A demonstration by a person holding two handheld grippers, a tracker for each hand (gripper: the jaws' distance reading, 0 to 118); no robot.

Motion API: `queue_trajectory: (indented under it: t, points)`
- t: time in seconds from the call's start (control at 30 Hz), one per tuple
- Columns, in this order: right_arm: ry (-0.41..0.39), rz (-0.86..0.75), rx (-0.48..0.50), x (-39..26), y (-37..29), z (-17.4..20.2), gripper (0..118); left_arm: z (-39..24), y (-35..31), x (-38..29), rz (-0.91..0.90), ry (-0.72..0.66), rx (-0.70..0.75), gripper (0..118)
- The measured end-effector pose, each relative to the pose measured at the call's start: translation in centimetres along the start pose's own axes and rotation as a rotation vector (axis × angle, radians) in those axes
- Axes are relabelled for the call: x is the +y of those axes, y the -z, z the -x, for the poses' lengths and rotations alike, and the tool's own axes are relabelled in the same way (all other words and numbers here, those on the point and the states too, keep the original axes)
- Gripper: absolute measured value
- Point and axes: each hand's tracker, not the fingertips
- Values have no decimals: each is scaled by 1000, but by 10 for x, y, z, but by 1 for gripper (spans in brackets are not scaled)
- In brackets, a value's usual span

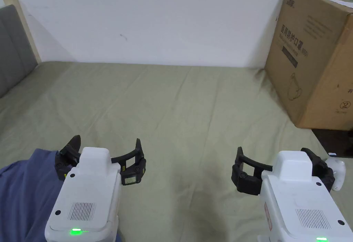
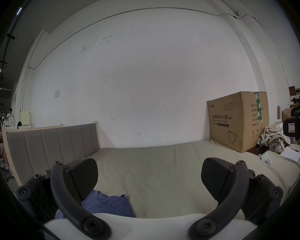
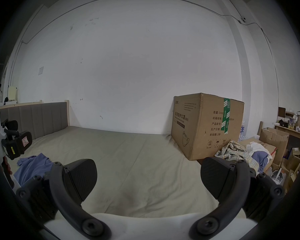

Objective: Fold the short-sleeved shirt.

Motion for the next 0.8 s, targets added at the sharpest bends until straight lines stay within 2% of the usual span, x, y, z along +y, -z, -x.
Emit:
queue_trajectory:
  t: [0.17,0.2,0.23,0.27,0.3,0.33,0.37,0.4,0.47,0.8]
  points:
    - [0,10,-9,1,-1,0,115,1,0,2,2,-18,1,118]
    - [2,16,-15,1,-1,-1,114,2,-1,3,8,-27,-10,116]
    - [6,20,-16,2,-1,-1,110,2,-2,4,8,-29,-14,106]
    - [14,21,-15,2,-3,-2,102,2,-3,4,5,-33,-16,89]
    - [22,21,-14,2,-4,-3,86,1,-4,5,4,-34,-17,62]
    - [24,21,-17,3,-4,-3,48,0,-3,6,11,-30,-20,16]
    - [22,22,-25,3,-4,-3,15,-1,-1,6,27,-22,-14,0]
    - [13,27,-36,3,-3,-4,0,-4,-2,5,30,-16,13,0]
    - [20,26,-24,2,-3,-6,0,-4,-1,6,47,-41,-31,0]
    - [15,12,48,9,3,8,0,19,-7,6,54,-51,35,0]
